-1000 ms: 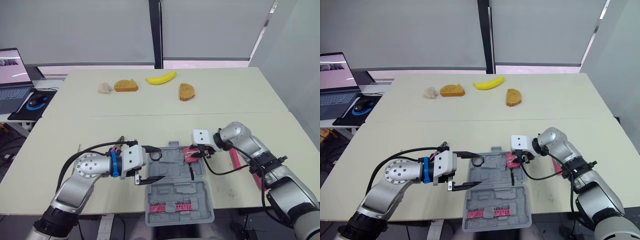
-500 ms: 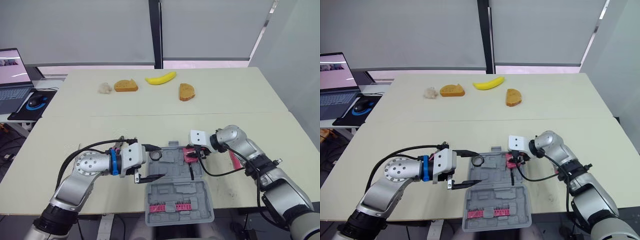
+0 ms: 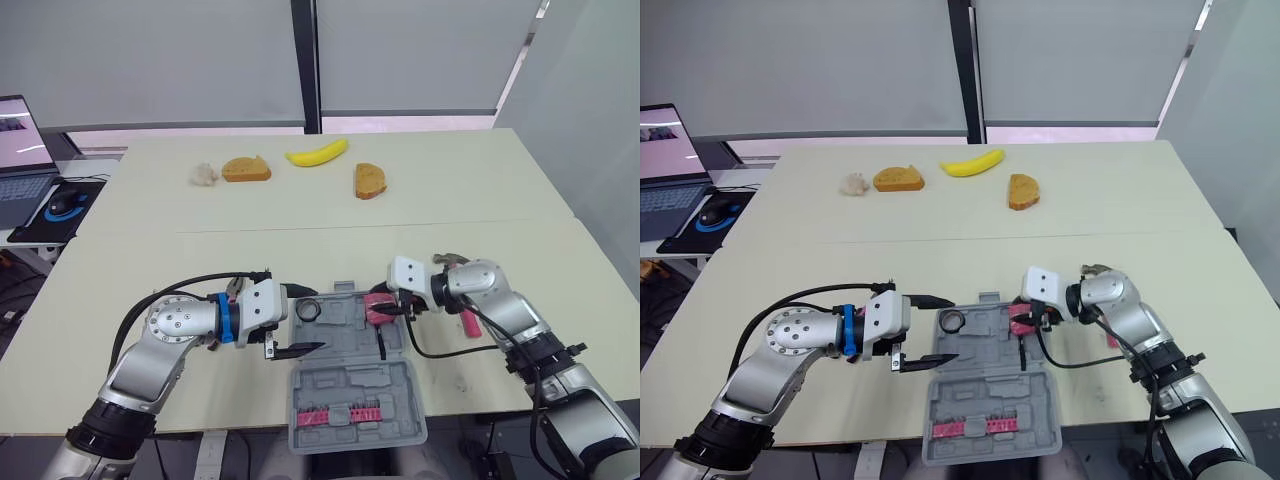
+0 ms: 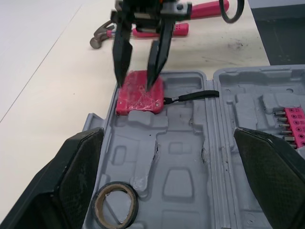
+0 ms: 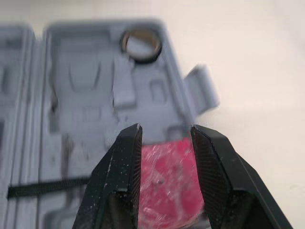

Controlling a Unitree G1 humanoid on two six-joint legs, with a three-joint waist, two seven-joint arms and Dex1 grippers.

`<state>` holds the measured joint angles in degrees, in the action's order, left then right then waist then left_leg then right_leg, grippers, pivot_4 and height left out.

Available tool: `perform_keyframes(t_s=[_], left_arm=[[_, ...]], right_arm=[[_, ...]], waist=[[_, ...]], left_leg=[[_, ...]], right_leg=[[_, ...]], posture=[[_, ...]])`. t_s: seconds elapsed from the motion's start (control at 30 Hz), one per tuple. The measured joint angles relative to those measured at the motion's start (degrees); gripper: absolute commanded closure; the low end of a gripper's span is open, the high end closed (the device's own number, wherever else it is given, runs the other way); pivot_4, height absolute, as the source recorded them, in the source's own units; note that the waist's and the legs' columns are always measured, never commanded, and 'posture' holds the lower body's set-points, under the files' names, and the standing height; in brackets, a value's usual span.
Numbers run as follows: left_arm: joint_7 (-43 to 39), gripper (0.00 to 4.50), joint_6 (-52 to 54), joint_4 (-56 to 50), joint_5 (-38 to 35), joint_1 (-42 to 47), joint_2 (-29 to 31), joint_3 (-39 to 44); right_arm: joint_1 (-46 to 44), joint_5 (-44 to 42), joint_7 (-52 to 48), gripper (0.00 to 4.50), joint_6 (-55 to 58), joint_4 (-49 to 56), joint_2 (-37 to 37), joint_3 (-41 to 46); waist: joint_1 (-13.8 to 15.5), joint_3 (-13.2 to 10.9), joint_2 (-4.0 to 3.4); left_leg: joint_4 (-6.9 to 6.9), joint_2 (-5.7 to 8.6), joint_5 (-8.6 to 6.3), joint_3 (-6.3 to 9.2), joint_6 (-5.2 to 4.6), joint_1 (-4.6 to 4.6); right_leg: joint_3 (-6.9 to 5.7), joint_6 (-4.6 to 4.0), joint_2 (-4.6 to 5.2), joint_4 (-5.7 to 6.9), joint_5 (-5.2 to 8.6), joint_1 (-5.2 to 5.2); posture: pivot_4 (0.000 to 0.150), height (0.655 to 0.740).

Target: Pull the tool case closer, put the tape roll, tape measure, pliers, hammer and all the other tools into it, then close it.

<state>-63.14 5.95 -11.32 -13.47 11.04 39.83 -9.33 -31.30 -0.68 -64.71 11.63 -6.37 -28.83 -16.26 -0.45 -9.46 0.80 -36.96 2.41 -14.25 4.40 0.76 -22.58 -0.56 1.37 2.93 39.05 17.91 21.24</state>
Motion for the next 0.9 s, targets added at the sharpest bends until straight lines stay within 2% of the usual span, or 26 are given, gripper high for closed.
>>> perform_keyframes(t_s=[0.13,0.4,0.67,0.9], left_arm=[[-0.02,0.0,-0.14,0.26,0.0,0.49,-0.14,-0.01],[-0.14,0.0,-0.14,0.24,0.0,0.55,-0.37,-0.02],[-0.93,0.0,-0.14,0.19,0.0,0.53,-0.37,-0.02],[-1.21,0.0,-0.14,0.1,0.01,0.41,-0.39,-0.02]], right_arm=[[3.5,-2.86,0.24,2.77,0.19,4.19,-2.28,2.76],[7.82,-3.02,2.83,2.77,1.15,2.81,-3.84,3.81],[8.67,-2.33,5.1,2.77,-7.26,-4.72,-1.41,3.14],[7.32,-0.68,5.19,2.77,-10.22,-10.57,0.39,1.43]], waist=[[0.1,0.0,0.0],[-0.03,-0.02,0.0],[-0.03,-0.02,0.0],[-0.04,-0.02,0.0]], left_leg=[[-0.01,0.01,0.0,0.0,0.0,-0.11],[-0.01,-0.01,0.0,-0.03,-0.01,-0.1],[-0.03,-0.01,0.0,-0.06,0.0,-0.1],[-0.02,-0.01,0.0,-0.07,0.0,-0.1]], right_leg=[[-0.01,0.0,0.01,-0.06,0.0,0.05],[0.0,0.01,-0.01,0.0,0.0,0.08],[0.02,0.01,-0.01,0.01,-0.01,0.07],[0.02,0.01,-0.02,0.0,-0.01,0.08]], posture=[[0.15,0.74],[0.15,0.74],[0.15,0.74],[0.15,0.74]])
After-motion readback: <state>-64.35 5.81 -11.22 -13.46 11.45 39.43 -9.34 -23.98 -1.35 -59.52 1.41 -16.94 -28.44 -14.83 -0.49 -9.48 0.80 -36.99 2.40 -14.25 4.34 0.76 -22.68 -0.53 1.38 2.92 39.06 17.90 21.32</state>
